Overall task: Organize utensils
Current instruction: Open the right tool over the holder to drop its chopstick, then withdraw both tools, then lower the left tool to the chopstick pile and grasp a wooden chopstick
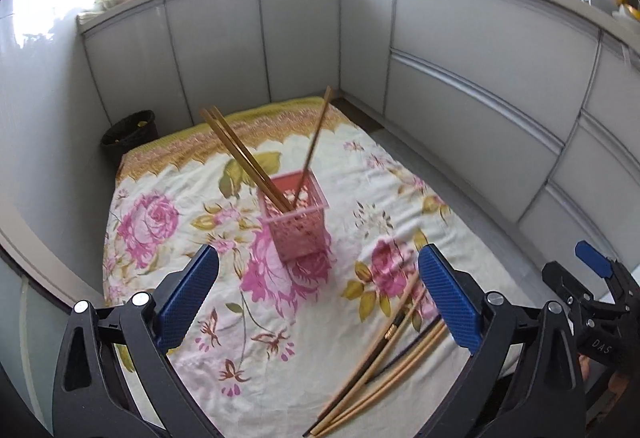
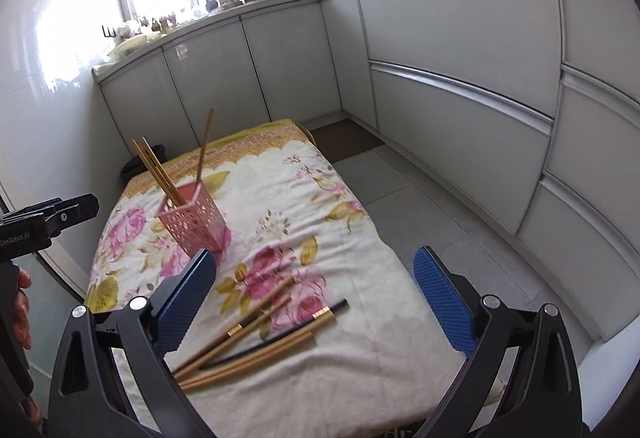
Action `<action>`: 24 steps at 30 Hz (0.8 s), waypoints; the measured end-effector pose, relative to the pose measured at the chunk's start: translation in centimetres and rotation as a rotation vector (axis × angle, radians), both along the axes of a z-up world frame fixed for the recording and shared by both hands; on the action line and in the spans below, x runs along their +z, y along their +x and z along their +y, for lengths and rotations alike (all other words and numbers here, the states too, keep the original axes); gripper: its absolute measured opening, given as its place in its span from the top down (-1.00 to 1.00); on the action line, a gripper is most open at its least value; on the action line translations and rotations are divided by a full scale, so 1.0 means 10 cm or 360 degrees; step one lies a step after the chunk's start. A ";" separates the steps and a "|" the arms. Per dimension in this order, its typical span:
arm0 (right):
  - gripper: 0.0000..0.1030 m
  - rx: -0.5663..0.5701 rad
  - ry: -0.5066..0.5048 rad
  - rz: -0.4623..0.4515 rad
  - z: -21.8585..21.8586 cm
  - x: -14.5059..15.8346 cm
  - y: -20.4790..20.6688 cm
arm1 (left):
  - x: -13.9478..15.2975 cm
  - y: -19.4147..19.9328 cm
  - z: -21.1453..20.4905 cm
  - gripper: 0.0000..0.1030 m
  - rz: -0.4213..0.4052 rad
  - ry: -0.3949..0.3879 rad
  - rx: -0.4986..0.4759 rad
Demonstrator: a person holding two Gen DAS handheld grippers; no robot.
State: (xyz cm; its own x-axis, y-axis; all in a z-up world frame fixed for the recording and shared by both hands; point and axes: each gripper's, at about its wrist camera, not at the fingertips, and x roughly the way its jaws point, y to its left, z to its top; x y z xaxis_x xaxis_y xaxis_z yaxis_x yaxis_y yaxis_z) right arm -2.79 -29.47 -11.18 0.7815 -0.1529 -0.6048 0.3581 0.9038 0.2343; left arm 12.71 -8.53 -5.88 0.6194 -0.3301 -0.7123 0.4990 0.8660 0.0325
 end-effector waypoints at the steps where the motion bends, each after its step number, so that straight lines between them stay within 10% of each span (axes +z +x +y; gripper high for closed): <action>1: -0.87 -0.0016 0.0022 0.0022 -0.04 -0.08 -0.04 | -0.10 -0.01 -0.07 -0.86 0.0038 0.0037 -0.0036; 15: -0.87 -0.0104 0.0178 0.0130 -0.38 -0.49 -0.14 | -0.95 0.41 -0.84 -0.85 0.0777 0.0206 -0.0354; 24: -0.87 -0.0132 0.0327 0.0173 -0.54 -0.60 -0.13 | -1.48 0.67 -1.49 -0.16 0.0982 0.0478 -0.0415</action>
